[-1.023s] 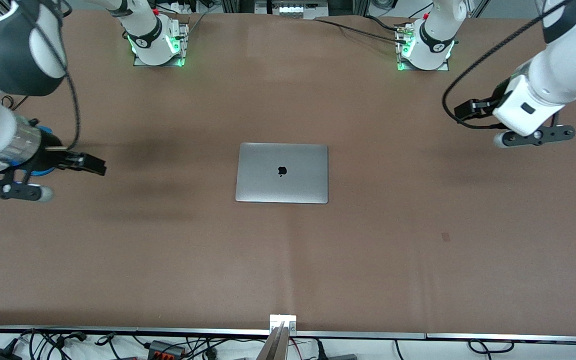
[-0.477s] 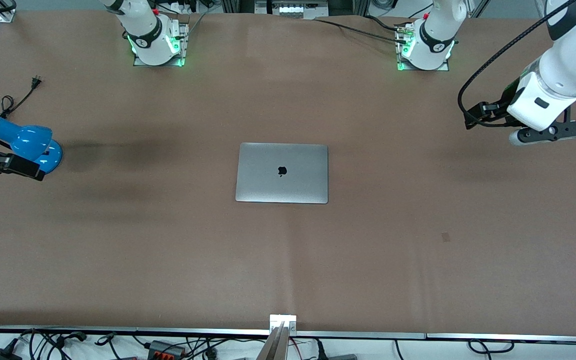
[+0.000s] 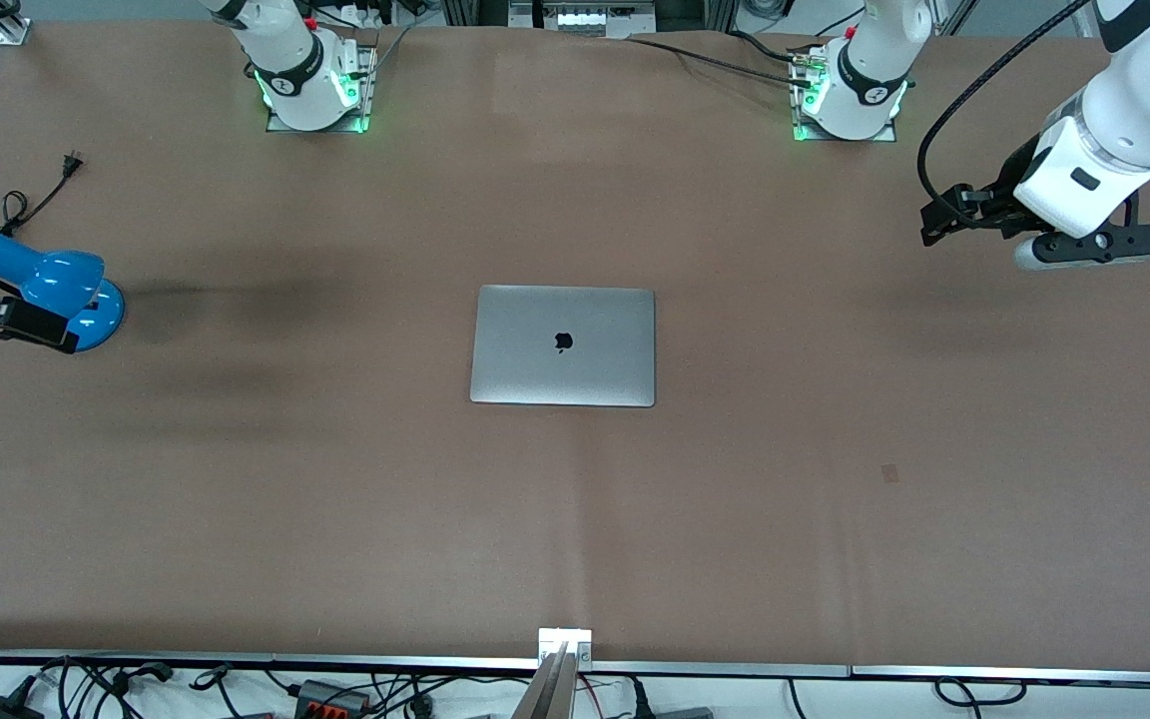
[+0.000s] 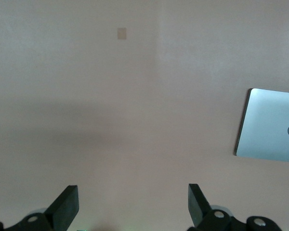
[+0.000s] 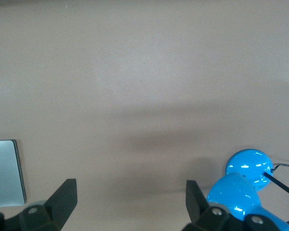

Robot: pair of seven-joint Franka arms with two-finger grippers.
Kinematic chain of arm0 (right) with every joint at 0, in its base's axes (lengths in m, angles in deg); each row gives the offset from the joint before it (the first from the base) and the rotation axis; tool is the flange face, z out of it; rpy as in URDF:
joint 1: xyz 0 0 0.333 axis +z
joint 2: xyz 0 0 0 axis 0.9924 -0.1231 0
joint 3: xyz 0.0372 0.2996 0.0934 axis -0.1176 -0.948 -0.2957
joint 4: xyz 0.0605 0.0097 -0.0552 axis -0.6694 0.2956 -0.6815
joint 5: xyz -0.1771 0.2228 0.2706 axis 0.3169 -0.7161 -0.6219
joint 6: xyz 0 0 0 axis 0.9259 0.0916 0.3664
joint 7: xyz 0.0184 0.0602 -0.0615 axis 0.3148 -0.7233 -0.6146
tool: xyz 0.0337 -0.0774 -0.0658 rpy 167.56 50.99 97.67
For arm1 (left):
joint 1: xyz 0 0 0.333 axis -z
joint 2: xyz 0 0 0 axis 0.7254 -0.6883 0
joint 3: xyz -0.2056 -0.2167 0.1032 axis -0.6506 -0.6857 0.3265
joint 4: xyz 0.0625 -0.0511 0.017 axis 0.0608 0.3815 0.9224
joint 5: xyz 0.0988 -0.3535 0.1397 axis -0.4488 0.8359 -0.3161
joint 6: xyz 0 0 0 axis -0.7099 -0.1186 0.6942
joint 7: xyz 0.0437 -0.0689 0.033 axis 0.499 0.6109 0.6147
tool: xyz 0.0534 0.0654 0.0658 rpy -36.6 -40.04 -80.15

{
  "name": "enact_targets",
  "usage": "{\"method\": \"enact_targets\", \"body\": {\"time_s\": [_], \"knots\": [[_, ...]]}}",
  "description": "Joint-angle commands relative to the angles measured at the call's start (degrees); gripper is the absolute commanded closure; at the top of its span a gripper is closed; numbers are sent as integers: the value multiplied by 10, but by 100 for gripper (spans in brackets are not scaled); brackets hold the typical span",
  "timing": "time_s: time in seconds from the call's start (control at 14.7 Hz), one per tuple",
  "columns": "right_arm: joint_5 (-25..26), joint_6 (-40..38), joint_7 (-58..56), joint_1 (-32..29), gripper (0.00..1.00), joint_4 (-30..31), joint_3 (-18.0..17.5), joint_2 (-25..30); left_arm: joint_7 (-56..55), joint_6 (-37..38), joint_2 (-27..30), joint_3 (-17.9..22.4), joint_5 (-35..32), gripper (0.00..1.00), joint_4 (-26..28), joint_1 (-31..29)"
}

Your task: Close laptop with both arms from behind

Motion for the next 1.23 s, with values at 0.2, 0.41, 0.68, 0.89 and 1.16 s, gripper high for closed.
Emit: {"method": "enact_targets", "body": {"time_s": [0.2, 0.41, 0.68, 0.89, 1.16], "knots": [[12, 63, -12, -10, 0, 186, -11, 125, 14, 4, -2, 3, 6, 0, -15, 3], [14, 49, -13, -10, 0, 222, -13, 165, 14, 4, -2, 3, 6, 0, -15, 2], [13, 35, -10, -10, 0, 224, -12, 178, 14, 5, -2, 4, 6, 0, -15, 0], [14, 35, -14, -8, 0, 224, -14, 187, 14, 5, -2, 4, 6, 0, -15, 0], [13, 38, -21, -9, 0, 224, -13, 185, 14, 5, -2, 4, 6, 0, -15, 0]]}}
